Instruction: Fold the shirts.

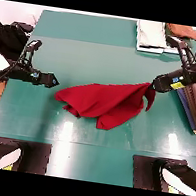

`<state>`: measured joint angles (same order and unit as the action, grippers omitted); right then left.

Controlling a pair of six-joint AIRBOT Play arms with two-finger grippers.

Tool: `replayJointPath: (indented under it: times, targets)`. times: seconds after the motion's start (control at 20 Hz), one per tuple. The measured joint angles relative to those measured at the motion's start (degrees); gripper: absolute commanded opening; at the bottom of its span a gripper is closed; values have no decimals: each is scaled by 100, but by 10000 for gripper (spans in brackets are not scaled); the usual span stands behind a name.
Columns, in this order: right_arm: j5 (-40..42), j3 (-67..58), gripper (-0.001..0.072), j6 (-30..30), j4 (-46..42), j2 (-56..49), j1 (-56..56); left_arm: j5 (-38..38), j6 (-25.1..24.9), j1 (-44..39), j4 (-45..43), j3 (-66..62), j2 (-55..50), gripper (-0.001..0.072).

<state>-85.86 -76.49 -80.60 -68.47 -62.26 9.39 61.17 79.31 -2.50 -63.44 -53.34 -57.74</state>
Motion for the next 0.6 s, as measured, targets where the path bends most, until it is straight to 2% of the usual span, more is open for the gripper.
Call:
replayJointPath:
  times: [0.4,0.45,0.55,0.6]
  targets:
    - [343,437,18,2,398,-236,92,-70,-719,85,1034,0,-1596,523]
    - [363,448,18,2,402,-293,149,-133,-758,37,1099,0,-1725,420]
    - [387,459,19,7,428,-372,247,-258,-813,-17,1213,-48,-1882,31]
    - [428,461,18,7,433,-380,275,-269,-835,-28,1248,-109,-1926,27]
